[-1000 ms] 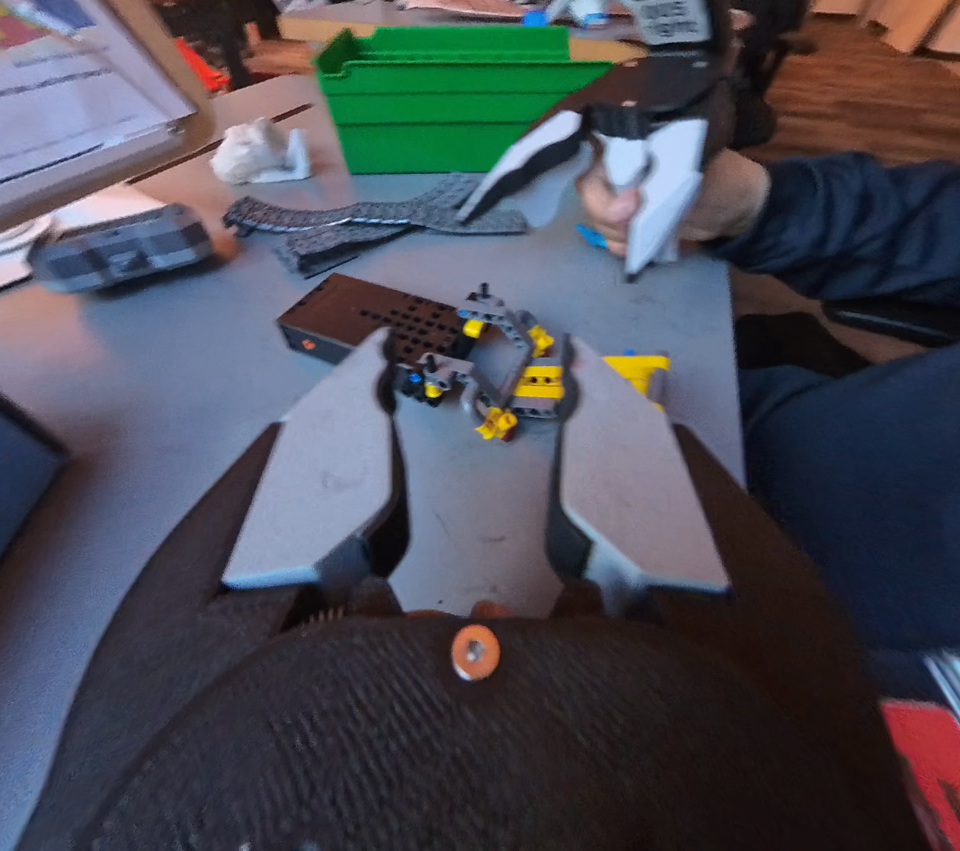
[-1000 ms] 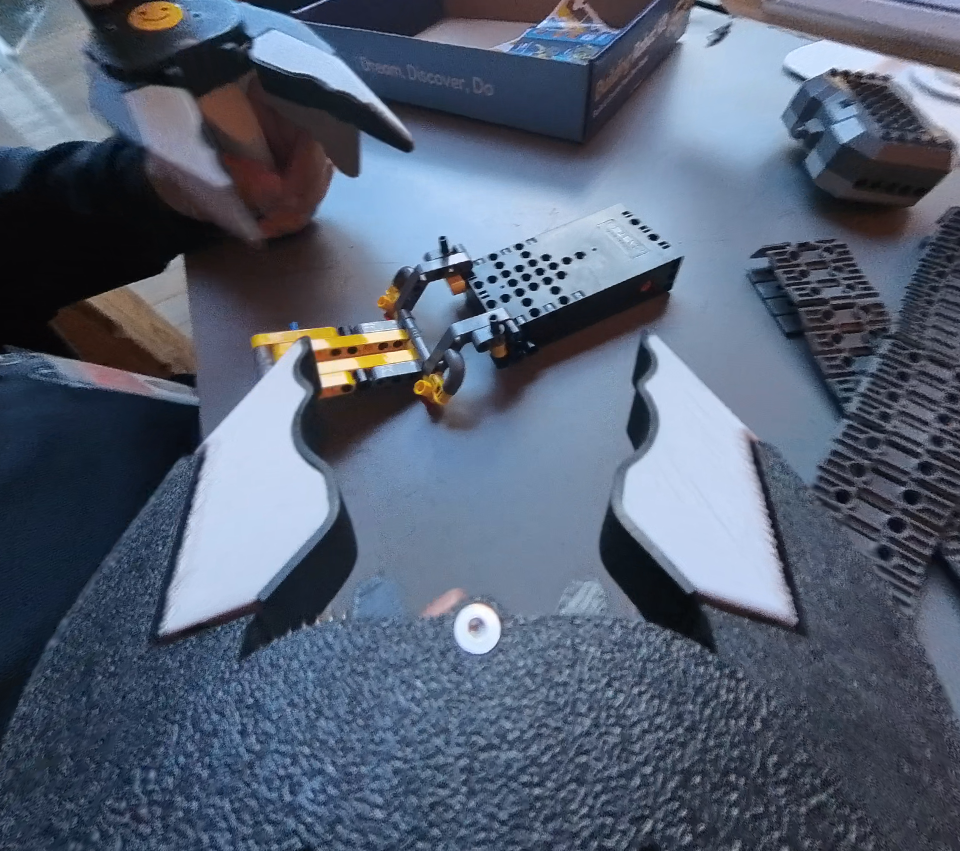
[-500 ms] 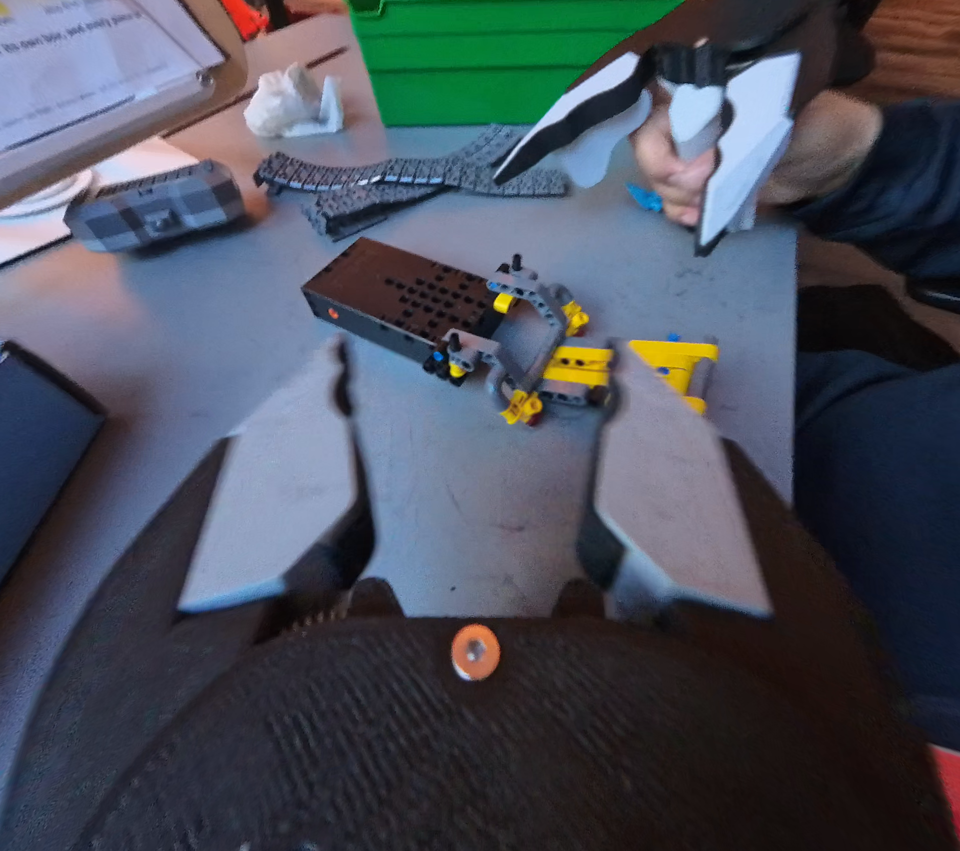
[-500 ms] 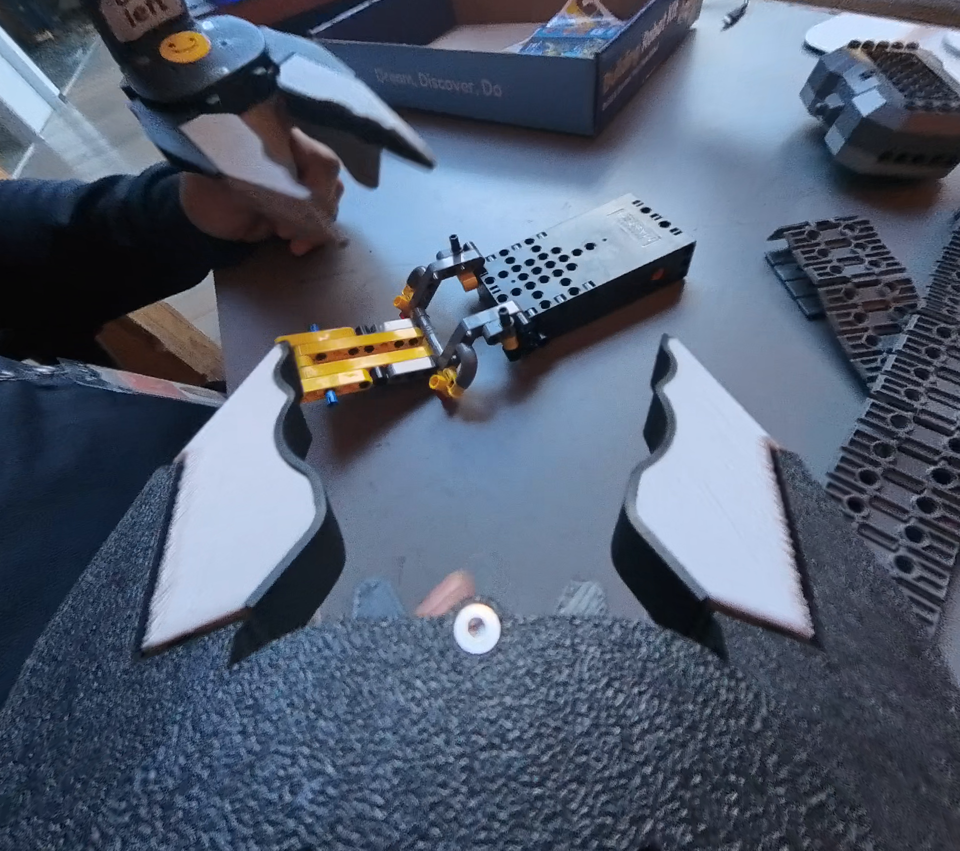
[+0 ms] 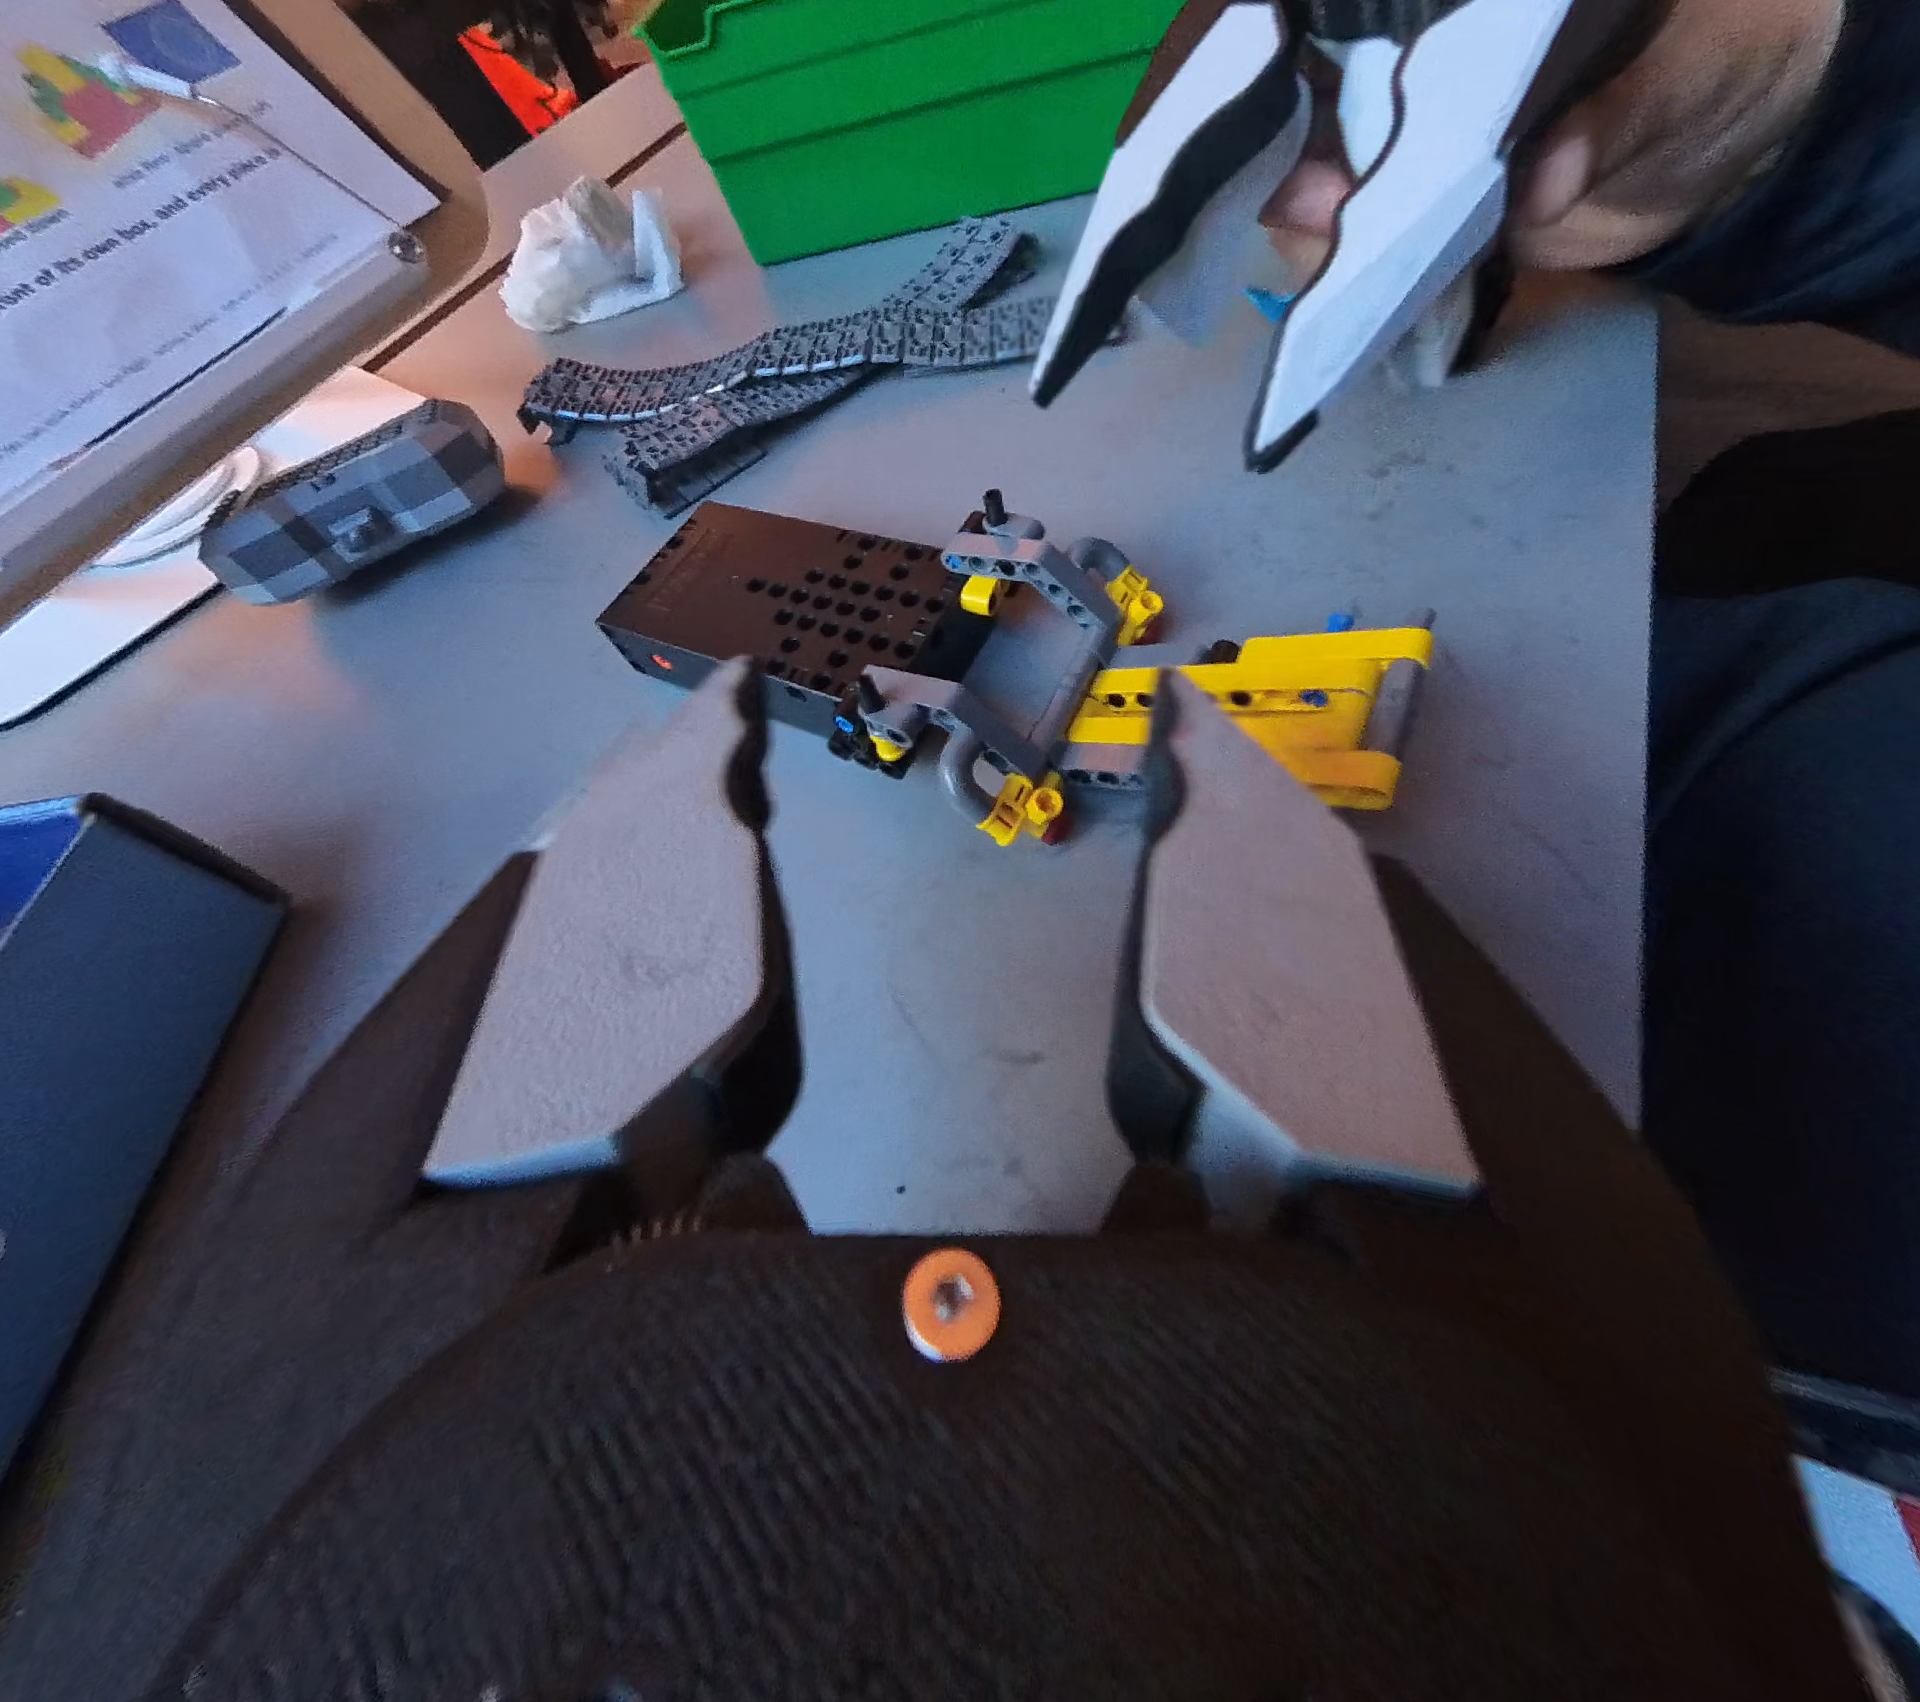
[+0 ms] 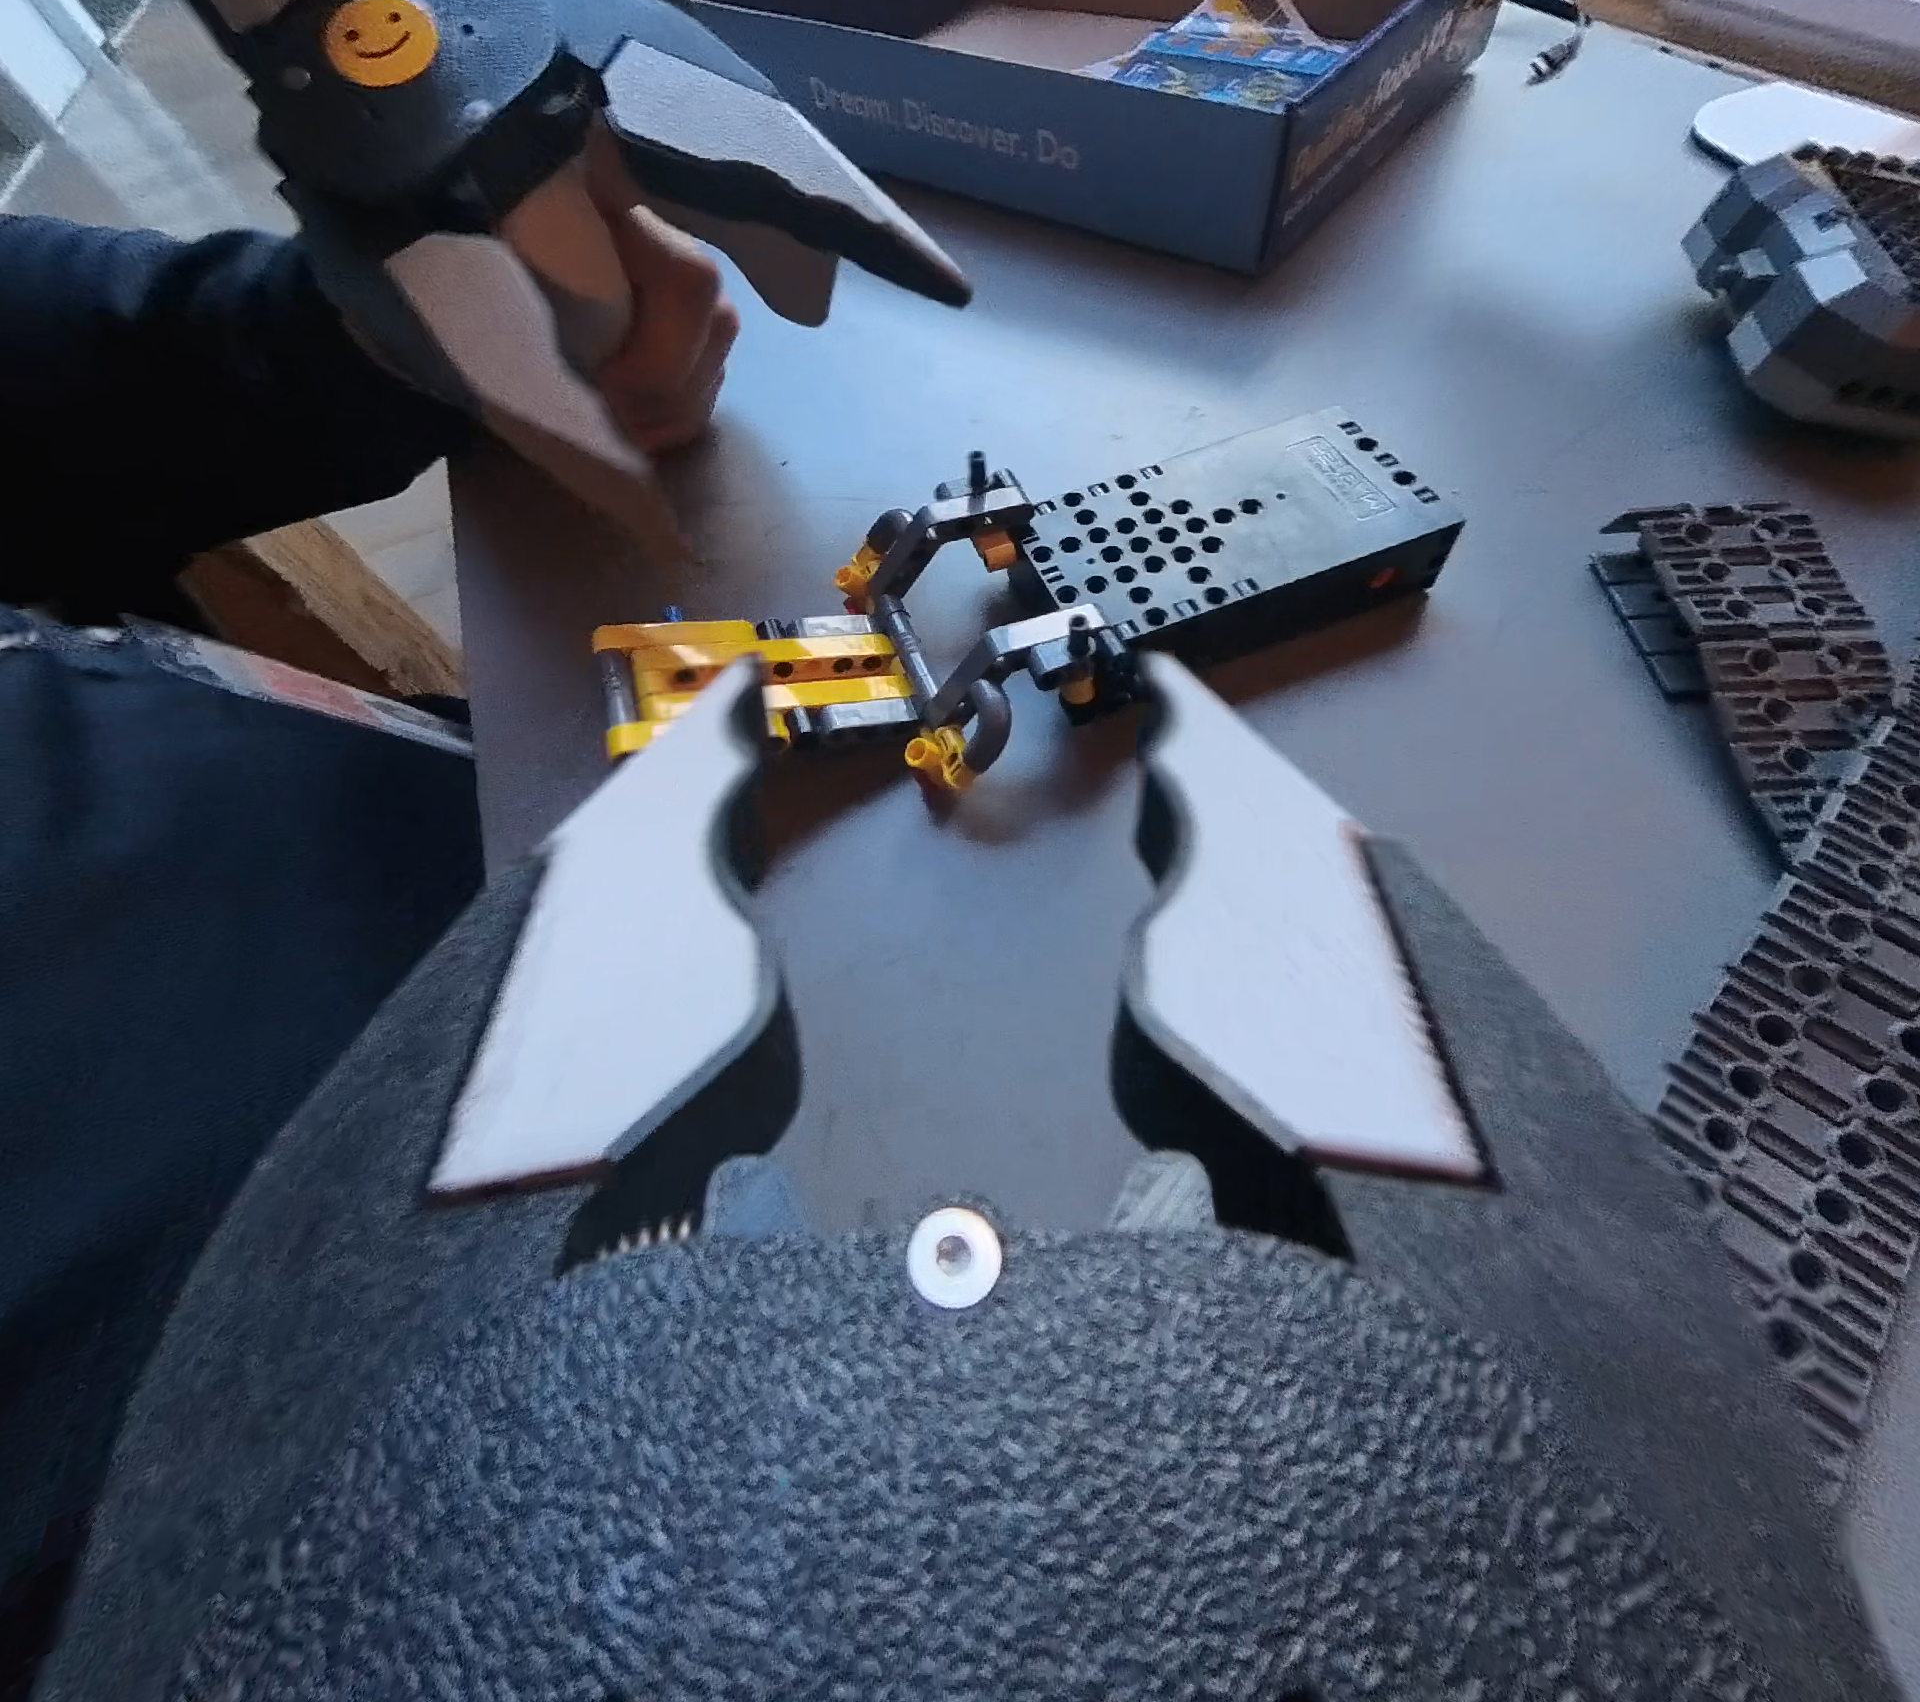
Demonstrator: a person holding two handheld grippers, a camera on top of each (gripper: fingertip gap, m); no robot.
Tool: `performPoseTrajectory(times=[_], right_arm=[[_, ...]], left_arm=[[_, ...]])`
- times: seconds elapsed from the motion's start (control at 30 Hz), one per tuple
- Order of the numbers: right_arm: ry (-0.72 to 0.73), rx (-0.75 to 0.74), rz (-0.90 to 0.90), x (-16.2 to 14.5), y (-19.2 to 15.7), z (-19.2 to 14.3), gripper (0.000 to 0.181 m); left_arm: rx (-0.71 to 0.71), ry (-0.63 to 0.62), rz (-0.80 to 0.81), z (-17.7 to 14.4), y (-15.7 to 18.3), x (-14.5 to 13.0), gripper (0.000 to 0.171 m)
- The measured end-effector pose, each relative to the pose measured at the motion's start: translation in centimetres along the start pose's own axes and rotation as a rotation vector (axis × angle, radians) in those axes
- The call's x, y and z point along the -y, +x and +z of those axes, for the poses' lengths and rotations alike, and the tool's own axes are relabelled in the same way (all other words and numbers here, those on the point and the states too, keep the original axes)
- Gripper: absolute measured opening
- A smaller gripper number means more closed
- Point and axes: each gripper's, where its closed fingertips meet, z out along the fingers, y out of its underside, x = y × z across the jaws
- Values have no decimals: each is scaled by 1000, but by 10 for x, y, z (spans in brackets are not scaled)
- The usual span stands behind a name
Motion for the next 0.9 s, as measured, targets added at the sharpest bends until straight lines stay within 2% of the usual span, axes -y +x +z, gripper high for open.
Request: performPoseTrajectory(times=[0.03, 0.07, 0.13, 0.17, 0.23, 0.33, 0.4, 0.47, 0.53, 0.57, 0.67, 0.73, 0.8, 0.87, 0.9], right_arm=[[0, 5, -31, 0, -2, -1, 53], [3, -7, -63, 1, -3, -1, 50], [26, -20, -151, 4, -7, -4, 50], [33, 4, -207, 5, -16, -5, 49], [1, 80, -323, -2, -38, -6, 52], [-90, 124, -461, -22, -59, -1, 56], [-123, 80, -532, -28, -62, 7, 54], [-123, 31, -608, -28, -64, 15, 47], [-150, -16, -684, -33, -64, 21, 33], [-175, -37, -723, -37, -62, 23, 26], [-155, -120, -797, -33, -56, 23, 16], [-117, -142, -801, -27, -56, 24, 12], [-102, -151, -805, -25, -58, 26, 10], [-97, -163, -820, -25, -59, 29, 10], [-105, -166, -825, -26, -60, 29, 10]], left_arm=[[-26, 13, 0, -2, 3, 2, 51], [-50, 27, 9, -4, 6, 3, 42], [-90, 38, 42, -8, 14, 3, 31], [-114, 25, 89, -10, 19, 0, 32], [-117, -26, 206, -11, 25, -9, 20], [-187, -76, 298, -11, 48, -11, 30], [-262, -83, 338, -12, 67, -9, 25], [-308, -120, 369, -12, 80, -14, 34], [-249, -139, 390, -7, 74, -16, 35], [-225, -146, 401, -6, 70, -17, 41], [-193, -124, 485, -9, 67, -13, 39], [-170, -104, 546, -7, 72, -10, 34], [-167, -148, 573, 1, 77, -18, 44], [-150, -198, 585, 9, 77, -29, 41], [-111, -194, 593, 11, 73, -28, 33]])
